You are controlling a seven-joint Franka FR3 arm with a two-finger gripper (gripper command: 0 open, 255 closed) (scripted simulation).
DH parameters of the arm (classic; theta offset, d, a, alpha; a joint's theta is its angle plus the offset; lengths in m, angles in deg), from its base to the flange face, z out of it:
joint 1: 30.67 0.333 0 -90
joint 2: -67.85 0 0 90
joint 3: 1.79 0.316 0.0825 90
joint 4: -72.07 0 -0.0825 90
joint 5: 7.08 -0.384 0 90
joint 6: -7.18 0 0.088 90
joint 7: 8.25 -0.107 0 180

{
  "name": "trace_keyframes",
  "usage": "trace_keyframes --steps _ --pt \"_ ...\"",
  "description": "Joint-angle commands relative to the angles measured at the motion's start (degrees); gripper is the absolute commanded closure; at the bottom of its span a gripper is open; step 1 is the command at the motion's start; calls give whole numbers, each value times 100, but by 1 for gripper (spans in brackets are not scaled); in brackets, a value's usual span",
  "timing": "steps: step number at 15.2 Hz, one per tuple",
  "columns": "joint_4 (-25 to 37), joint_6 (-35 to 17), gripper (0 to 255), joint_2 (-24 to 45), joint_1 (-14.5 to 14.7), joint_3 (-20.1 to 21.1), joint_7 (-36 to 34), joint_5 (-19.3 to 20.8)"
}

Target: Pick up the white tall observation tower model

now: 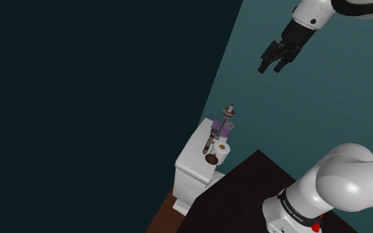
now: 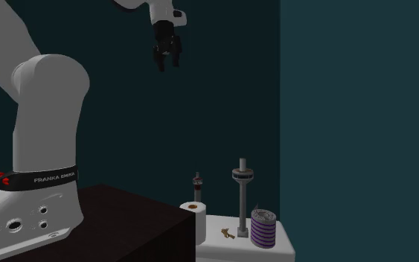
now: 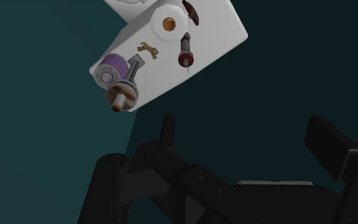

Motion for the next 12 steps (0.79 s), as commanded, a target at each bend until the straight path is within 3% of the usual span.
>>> trace_keyframes --steps 1,12 --pt "0 0 0 0 0 0 0 0" --pt "-683 -1660 0 1230 -152 -853 898 287"
